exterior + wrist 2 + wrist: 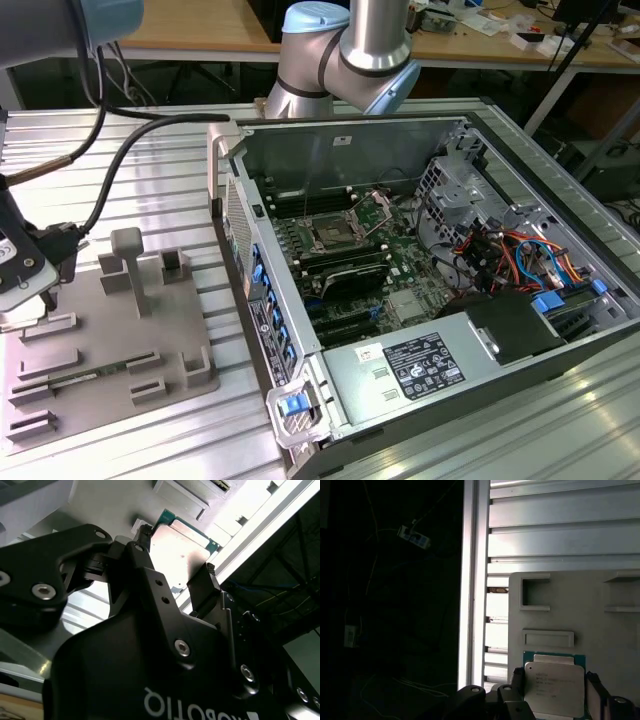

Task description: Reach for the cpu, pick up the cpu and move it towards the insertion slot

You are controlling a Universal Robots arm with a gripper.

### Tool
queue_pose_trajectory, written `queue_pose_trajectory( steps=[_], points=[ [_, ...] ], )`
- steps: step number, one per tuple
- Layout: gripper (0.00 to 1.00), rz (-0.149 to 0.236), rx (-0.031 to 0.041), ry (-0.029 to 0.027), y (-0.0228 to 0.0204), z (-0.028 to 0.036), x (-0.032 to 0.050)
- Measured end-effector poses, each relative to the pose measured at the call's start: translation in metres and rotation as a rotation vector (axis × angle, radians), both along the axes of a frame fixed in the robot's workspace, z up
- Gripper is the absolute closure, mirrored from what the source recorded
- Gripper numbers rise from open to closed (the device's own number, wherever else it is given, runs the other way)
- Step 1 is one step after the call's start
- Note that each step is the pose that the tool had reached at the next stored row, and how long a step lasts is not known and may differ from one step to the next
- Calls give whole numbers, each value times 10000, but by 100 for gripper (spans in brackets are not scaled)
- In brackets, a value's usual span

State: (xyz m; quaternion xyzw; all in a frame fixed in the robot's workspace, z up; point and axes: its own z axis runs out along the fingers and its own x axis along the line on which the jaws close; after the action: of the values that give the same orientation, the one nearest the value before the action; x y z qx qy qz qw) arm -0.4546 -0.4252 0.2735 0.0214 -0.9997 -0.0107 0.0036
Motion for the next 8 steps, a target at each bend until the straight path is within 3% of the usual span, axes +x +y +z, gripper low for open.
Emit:
queue_pose_trajectory(
  steps=[8],
  points=[
    [45,0,1,-1,0,44,0]
  ],
)
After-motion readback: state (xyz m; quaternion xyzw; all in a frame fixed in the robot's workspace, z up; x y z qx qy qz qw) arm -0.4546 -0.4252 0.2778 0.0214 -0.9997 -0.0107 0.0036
